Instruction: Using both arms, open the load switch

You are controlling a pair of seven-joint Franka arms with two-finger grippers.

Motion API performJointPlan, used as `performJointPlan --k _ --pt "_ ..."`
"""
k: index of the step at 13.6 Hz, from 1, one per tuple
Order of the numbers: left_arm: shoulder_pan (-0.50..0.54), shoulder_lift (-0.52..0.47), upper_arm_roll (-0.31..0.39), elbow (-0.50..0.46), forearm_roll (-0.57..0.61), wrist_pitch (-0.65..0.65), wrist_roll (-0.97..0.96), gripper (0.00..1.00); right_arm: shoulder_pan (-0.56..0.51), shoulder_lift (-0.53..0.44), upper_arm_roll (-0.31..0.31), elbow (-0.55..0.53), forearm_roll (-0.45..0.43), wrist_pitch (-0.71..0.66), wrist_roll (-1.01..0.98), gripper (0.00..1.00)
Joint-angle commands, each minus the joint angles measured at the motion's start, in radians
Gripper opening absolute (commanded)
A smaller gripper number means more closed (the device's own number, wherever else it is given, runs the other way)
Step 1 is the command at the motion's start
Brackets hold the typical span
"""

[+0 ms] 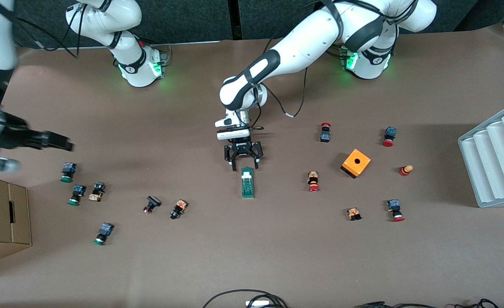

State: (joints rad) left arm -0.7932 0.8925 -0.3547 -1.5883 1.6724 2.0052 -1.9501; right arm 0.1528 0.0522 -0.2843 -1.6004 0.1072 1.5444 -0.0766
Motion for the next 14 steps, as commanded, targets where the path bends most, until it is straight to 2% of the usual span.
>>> performJointPlan --k 1,4,8,14 --pt "0.031 -0.076 -0.003 -0.019 -0.115 0.044 0.181 1.00 -0.013 -0.032 -0.001 -0.023 -0.061 -0.001 -0.094 1.00" --pt "0.052 -0.159 -0.003 -0.019 -0.313 0.069 0.490 1.00 -0.009 -0.022 -0.003 -0.001 -0.083 0.002 -0.100 1.00" --pt "0.090 -0.283 0.000 -0.002 -0.653 0.061 0.973 1.00 -0.013 -0.014 -0.003 0.019 -0.109 0.014 -0.106 1.00" --pt "0.204 -0.415 -0.001 0.005 -1.006 0.052 1.359 1.00 -0.009 0.005 0.002 0.025 -0.113 0.049 -0.100 1.00"
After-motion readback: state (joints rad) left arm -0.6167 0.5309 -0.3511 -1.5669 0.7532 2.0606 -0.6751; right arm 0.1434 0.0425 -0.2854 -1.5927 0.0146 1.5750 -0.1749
